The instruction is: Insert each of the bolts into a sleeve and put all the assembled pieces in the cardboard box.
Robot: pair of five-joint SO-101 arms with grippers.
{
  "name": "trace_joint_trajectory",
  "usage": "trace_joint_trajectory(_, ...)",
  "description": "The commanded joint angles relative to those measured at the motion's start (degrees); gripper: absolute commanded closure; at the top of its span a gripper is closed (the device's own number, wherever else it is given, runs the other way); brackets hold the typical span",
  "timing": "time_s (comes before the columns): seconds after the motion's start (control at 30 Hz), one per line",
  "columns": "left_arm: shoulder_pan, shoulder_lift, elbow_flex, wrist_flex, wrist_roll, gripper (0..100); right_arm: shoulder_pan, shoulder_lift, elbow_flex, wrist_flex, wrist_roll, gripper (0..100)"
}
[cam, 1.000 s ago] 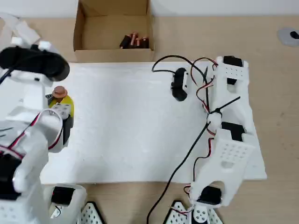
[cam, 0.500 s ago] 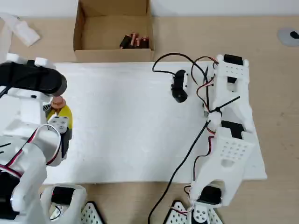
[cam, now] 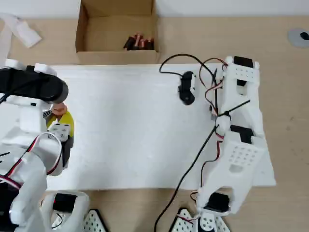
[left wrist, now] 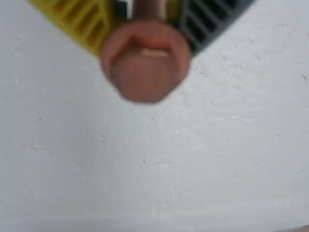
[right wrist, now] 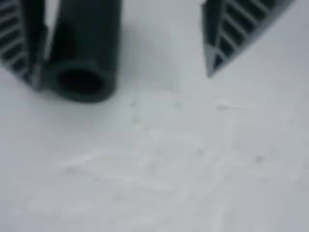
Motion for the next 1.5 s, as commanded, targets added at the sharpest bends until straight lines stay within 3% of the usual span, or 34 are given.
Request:
trace_joint_trajectory(0.0,-0.3,-0.4,-0.6,0.1,0.2,100,3.1,0.6,-3.5,-1.0,-0.6,84.9)
trace_joint_trajectory(0.23,-0.3,-0.4,-0.7,0.1,0.2,100,2.9,0.6,-3.6,-1.0,-0.8,94.1)
trace_joint_trajectory(0.47,-0.3,-0.4,-0.7,0.1,0.2,100,2.7,0.3,-4.0,-1.0,-2.2,94.7)
trace_joint_trajectory(0.7,-0.3,-0.4,-0.7,0.1,0.2,100,-3.9,-5.1,-4.5,2.9,-8.0,95.9)
trace_joint_trajectory(1.0,-0.3,-1.0,-0.7,0.2,0.3,100,-17.3,-18.8,-6.2,3.0,-34.5,98.9)
trace_joint_trajectory(1.47,-0.3,-10.3,-0.2,0.2,0.5,100,-27.1,-50.0,-5.7,2.5,-75.8,98.9)
